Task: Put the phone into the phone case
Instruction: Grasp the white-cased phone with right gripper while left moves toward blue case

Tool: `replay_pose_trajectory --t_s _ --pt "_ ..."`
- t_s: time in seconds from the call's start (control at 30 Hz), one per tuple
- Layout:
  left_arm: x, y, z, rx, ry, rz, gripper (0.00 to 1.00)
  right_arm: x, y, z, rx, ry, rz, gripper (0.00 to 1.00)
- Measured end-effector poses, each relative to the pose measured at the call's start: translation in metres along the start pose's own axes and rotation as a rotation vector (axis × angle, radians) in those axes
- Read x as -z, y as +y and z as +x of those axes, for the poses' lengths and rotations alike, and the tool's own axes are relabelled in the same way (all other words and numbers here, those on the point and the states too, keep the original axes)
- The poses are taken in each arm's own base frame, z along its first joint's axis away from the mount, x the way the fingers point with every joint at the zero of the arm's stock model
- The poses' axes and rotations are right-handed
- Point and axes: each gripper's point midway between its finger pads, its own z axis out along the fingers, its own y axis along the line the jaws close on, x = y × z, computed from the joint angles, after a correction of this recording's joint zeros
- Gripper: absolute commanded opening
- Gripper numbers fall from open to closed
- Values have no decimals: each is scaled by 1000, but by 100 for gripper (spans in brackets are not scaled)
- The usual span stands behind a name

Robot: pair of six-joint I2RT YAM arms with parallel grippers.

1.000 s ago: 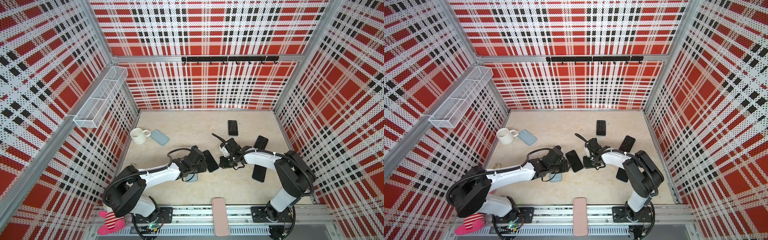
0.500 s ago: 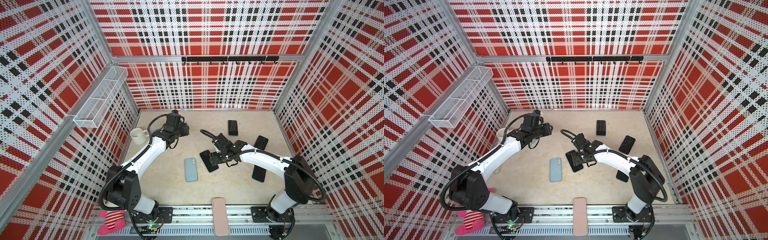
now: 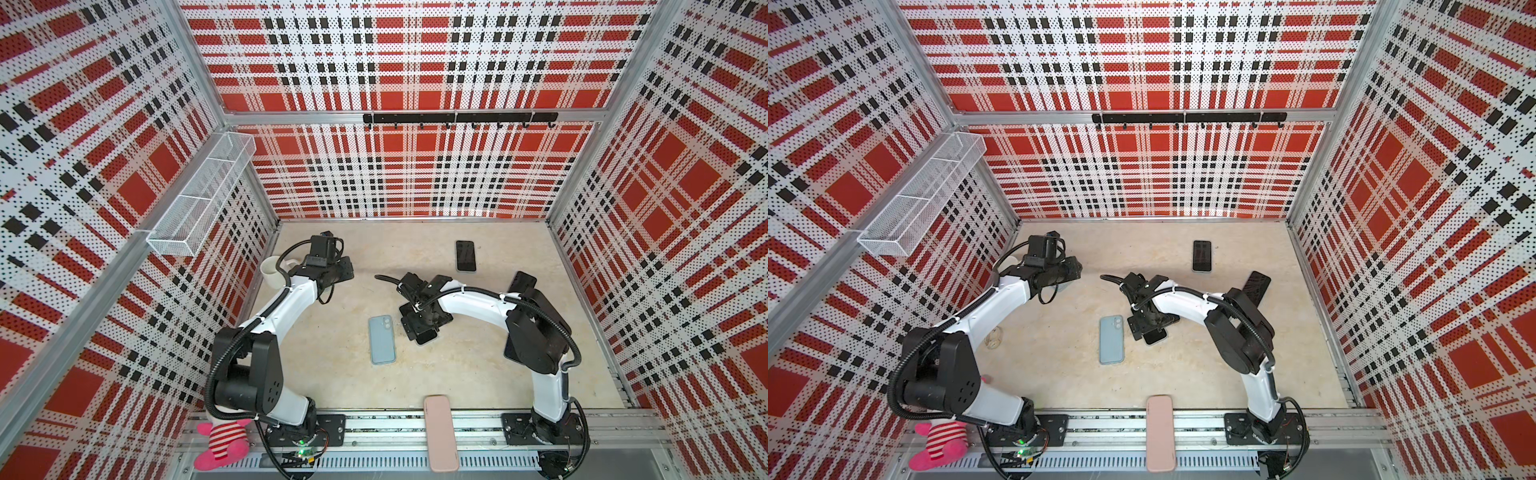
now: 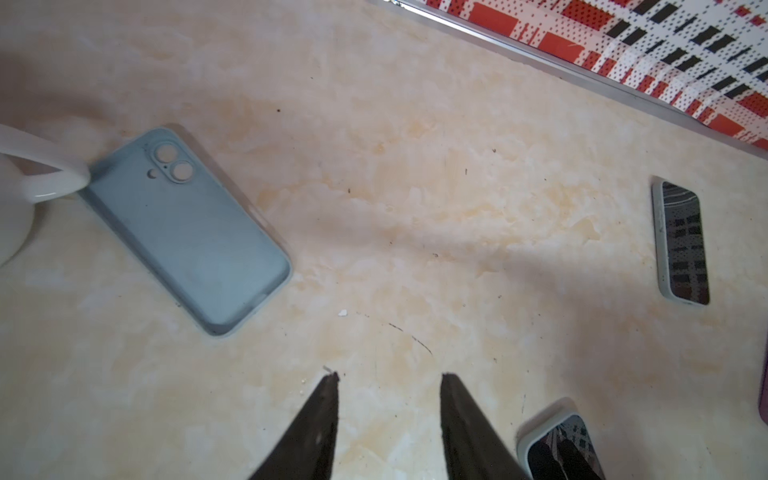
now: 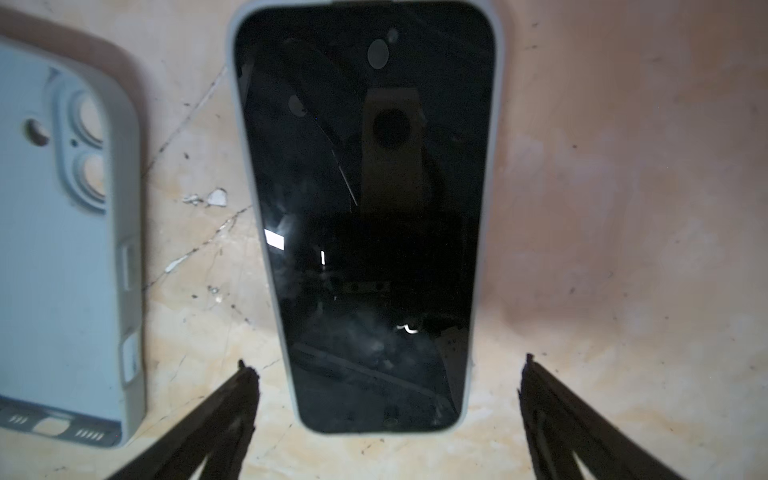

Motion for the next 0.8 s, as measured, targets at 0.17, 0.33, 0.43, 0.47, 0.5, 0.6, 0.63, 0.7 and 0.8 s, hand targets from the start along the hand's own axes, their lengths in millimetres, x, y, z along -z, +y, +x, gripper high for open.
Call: replay_pose_trajectory --t_s 0.17,0.33,0.43,0.47,0.5,0.6,0.63,0.7,0.8 --pt "0 -2 0 2 3 15 46 -13 4 4 15 40 -11 91" --pt "0 -1 0 7 3 16 49 -14 6 0 20 45 -9 82" --pt "-1 1 0 9 1 17 52 -14 5 -1 10 43 -6 72" --pt "-1 1 0 11 2 16 53 -14 5 -1 5 43 -5 70" --pt "-1 2 0 12 3 16 54 -14 6 -1 -2 44 -6 68" --pt "-1 2 0 13 3 16 57 -14 5 -1 -9 43 -5 62" --pt "-1 2 0 13 2 16 58 -14 5 0 -14 44 -2 60" --pt "-1 2 0 13 1 17 59 -12 3 -1 -30 41 8 58" --pt "-1 1 -1 15 -3 21 61 -8 -4 -2 -52 33 39 57"
